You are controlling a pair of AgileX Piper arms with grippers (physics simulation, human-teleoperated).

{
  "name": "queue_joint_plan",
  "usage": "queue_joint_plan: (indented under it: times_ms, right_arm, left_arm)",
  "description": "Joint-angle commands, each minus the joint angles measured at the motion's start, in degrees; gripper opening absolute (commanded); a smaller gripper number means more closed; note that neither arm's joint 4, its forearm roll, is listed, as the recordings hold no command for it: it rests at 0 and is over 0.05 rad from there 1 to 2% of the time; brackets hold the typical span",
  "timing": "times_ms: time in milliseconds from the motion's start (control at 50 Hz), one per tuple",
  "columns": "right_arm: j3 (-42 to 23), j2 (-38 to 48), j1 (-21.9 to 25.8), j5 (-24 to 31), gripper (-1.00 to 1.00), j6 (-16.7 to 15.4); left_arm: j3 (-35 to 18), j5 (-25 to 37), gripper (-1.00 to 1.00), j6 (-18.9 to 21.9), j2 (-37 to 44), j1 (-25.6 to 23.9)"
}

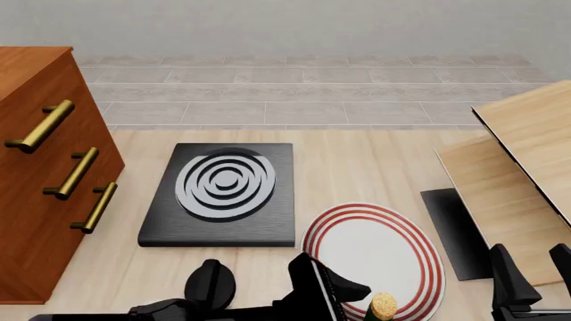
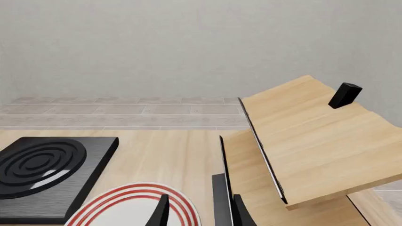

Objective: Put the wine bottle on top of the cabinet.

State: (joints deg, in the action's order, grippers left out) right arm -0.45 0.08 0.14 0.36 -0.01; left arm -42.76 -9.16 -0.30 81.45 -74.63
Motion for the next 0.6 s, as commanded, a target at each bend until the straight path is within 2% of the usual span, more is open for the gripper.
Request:
queue_joint_plan:
  times_ms: [20, 140, 160, 600]
  right_arm:
    - [0.05, 0.02, 0.0, -0.01, 1.0, 0.06]
    - [0.04, -0.01, 0.01, -0.08, 1.0, -0.04]
    - [0.1, 0.0, 0.01, -0.18, 1.0, -0.07]
    - [-0.13, -0.01, 0.03, 0.1, 1.0, -0.05]
  left_arm:
    - [-0.19, 0.2, 1.0, -0.17, 0.21, 0.28]
    - [0.04, -0.11, 1.0, -0.65, 0.26, -0.16]
    - [0.19, -0.35, -1.0, -0.56, 0.34, -0.12]
    - [-2.12, 2.41, -1.0, 0.18, -1.72, 0.58]
